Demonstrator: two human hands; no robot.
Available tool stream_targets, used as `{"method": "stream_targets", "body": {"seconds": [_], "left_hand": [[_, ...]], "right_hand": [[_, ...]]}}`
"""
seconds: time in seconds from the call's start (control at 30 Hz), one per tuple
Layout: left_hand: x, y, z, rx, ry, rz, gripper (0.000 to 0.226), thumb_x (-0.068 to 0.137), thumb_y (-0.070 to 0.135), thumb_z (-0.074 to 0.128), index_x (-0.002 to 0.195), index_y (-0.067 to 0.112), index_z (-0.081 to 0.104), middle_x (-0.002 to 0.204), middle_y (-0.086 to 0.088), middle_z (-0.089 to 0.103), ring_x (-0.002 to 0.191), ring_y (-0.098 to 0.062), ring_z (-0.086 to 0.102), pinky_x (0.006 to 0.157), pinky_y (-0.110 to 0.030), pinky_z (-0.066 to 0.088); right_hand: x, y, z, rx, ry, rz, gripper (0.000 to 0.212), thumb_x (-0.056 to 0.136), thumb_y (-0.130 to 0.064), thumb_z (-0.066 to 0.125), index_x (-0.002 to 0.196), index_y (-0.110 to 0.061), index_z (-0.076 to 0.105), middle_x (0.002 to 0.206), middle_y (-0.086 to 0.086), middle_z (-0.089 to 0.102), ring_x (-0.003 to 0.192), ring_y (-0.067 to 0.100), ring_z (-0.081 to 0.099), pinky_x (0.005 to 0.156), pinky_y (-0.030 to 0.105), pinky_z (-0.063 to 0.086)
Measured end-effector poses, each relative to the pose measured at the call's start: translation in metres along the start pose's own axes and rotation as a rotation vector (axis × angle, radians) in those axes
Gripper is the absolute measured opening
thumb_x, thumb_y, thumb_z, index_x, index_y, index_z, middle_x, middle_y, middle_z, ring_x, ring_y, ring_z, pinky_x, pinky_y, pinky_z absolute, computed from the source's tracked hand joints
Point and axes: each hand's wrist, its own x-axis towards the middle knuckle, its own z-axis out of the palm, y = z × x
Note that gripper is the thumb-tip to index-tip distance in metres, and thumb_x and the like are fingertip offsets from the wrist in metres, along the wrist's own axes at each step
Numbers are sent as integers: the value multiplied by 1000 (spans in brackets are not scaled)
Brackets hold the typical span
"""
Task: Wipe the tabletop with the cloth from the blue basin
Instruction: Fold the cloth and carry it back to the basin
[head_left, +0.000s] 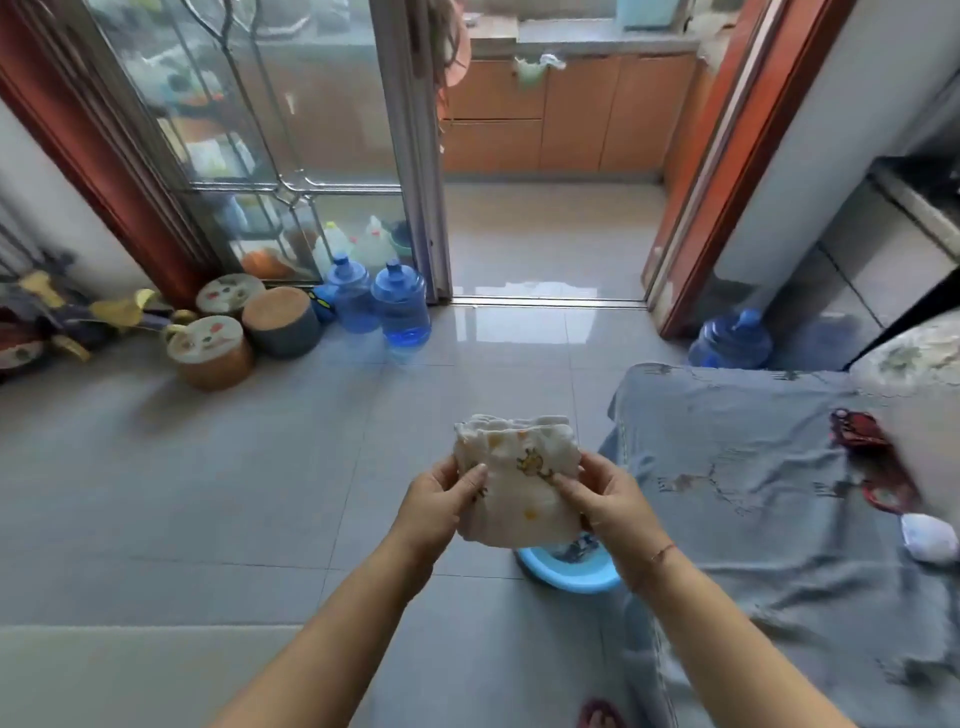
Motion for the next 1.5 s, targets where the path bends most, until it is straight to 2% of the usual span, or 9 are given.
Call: {"method": "stream_targets", "body": {"seconds": [0.2, 0.43, 0.67, 0.8, 0.9, 1.03, 1.17, 1.4, 1.5], "left_hand": [[41, -58, 65, 28, -104, -144, 16, 93, 15, 58, 103, 18, 70, 98, 0, 75, 88, -8, 70, 67, -17, 52], [95, -162, 122, 56, -59, -333, 17, 95, 12, 54, 104, 19, 68, 91, 8, 75, 79, -2, 68, 60, -14, 48], [156, -290, 138, 147, 46, -438, 18, 95, 9, 52, 100, 16, 69, 89, 5, 74, 76, 1, 67, 62, -13, 48], [184, -367, 134, 313, 119, -516, 13, 92, 11, 56, 95, 12, 69, 89, -1, 72, 71, -6, 63, 60, -14, 48], [208, -422, 125, 442, 126, -561, 11, 89, 15, 60, 89, 10, 70, 82, -2, 69, 73, -13, 58, 64, -25, 45], [233, -476, 117, 569, 147, -562, 11, 85, 18, 62, 75, 14, 64, 69, 1, 61, 66, -14, 52, 49, -16, 37], [246, -509, 112, 640, 174, -557, 9, 85, 22, 63, 80, 15, 66, 78, 0, 66, 72, -17, 58, 57, -26, 42], [257, -525, 109, 891, 224, -470, 15, 82, 33, 66, 81, 25, 54, 76, 11, 59, 80, -19, 60, 62, -29, 40], [256, -529, 110, 1050, 279, -318, 31, 81, 35, 69, 100, 19, 50, 101, 2, 55, 95, -23, 55, 74, -34, 41]], "right_hand": [[4, 42, -86, -23, 141, 100, 24, 89, 3, 55, 107, -8, 65, 99, 6, 72, 91, 17, 66, 83, 36, 52], [42, 137, -177, -28, 188, 275, 30, 89, 9, 52, 117, -1, 58, 109, 16, 68, 101, 25, 62, 94, 43, 48], [91, 259, -228, -143, 182, 397, 30, 87, 14, 49, 106, -6, 62, 103, 12, 68, 95, 21, 63, 90, 32, 50], [110, 335, -243, -388, 241, 464, 28, 82, 10, 57, 83, -17, 63, 78, 0, 66, 77, 17, 59, 69, 15, 47], [127, 391, -253, -486, 285, 544, 25, 81, 3, 61, 76, -21, 62, 71, -1, 63, 73, 19, 58, 71, 29, 48], [146, 450, -262, -569, 330, 580, 14, 81, -3, 63, 89, -14, 67, 81, 2, 64, 79, 19, 58, 69, 25, 42], [159, 485, -269, -629, 339, 604, 17, 82, -7, 63, 98, -9, 67, 86, 0, 62, 83, 18, 57, 75, 24, 42], [169, 505, -269, -734, 459, 598, 17, 79, -18, 68, 85, -19, 52, 77, -5, 58, 79, 21, 56, 68, 27, 37], [165, 505, -269, -770, 460, 535, 28, 79, -24, 70, 95, -16, 47, 85, -1, 56, 86, 26, 57, 73, 32, 39]]}}
